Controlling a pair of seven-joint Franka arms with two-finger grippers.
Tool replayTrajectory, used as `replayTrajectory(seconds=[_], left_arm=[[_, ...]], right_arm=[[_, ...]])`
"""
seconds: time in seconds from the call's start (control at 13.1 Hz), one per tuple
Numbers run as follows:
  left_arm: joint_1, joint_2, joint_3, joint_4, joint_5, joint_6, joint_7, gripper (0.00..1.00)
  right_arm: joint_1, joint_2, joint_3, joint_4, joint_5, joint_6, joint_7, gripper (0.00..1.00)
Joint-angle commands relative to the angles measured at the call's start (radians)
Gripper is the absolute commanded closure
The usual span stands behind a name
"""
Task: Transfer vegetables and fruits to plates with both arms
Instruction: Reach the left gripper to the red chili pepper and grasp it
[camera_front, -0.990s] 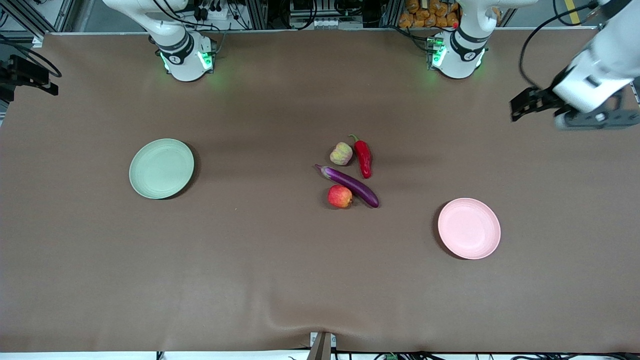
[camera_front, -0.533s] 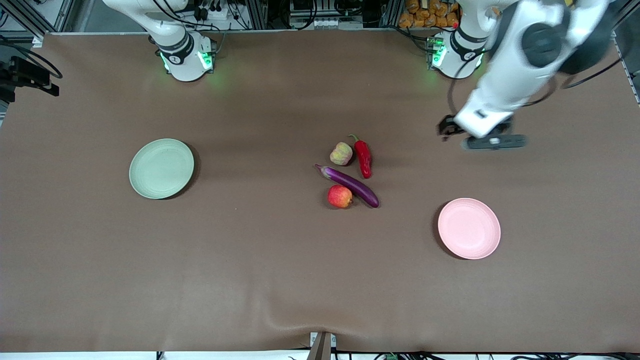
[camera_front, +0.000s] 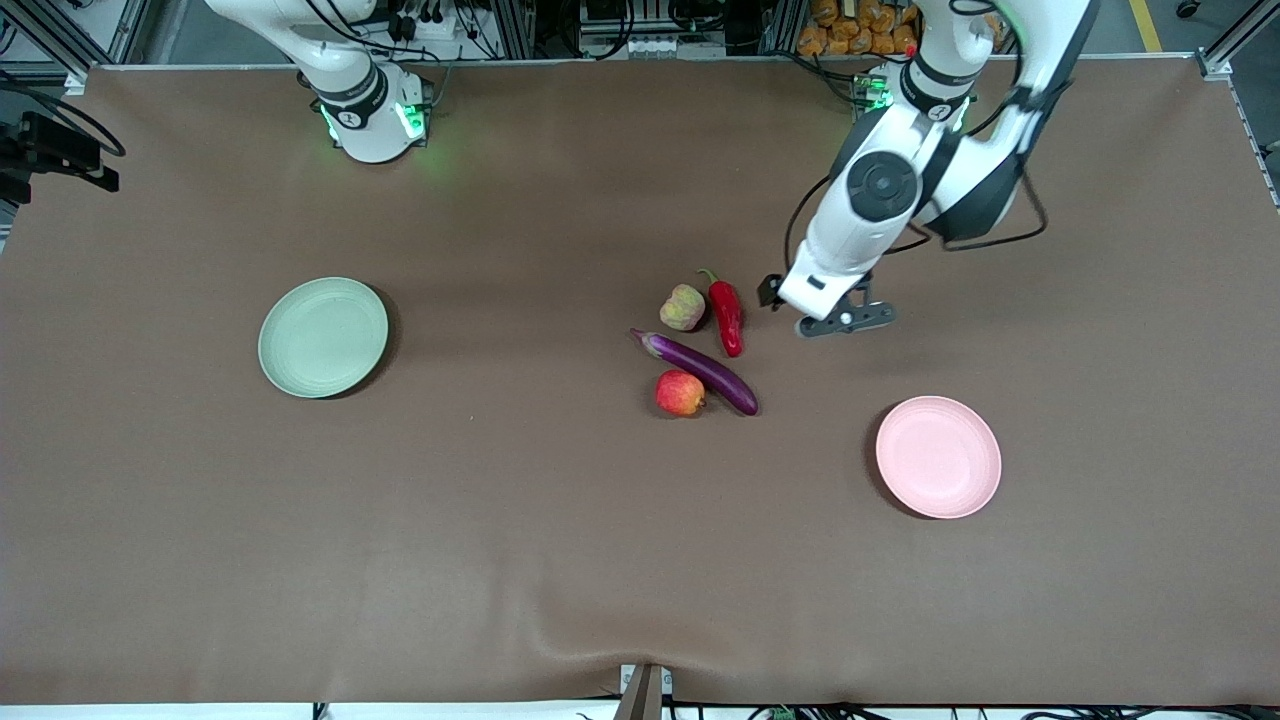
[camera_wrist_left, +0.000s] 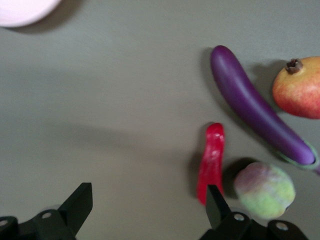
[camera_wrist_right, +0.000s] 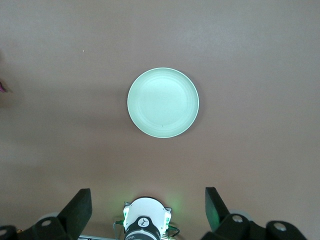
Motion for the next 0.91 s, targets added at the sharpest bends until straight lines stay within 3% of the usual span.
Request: replayTrajectory(seconds=[0.0,0.15,0.61,0.76,0.84], left_arm=[[-0.054,0.086,-0.001,0.008,0.057,0.097,-0.144,0.00],[-0.065,0.159,-0.002,0.013,0.136,0.174,-0.245,0.00],[-0.108,0.290,0.004,0.015,0.152,0.321,-0.328,0.21],[-0.108,0.299,0.004,0.015,0.152,0.325,-0.333,0.38],[-0.108,0.310,0.004,0.015,0.152,0.326,-0.333,0.55]], right_arm=[[-0.032,-0.003,0.013,-0.002,0.019,-0.017,-0.014,0.00],[-0.033,-0.002,0.014,-0.002,0.019,-0.013,-0.014,0.00],[-0.052,0.011,0.013,-0.004,0.019,-0.016,-0.015,0.00],[-0.053,0.011,0.013,-0.007,0.019,-0.021,-0.015,0.00],[-0.058,0.011,0.014,-0.009,0.019,-0.022,-0.015,0.00]])
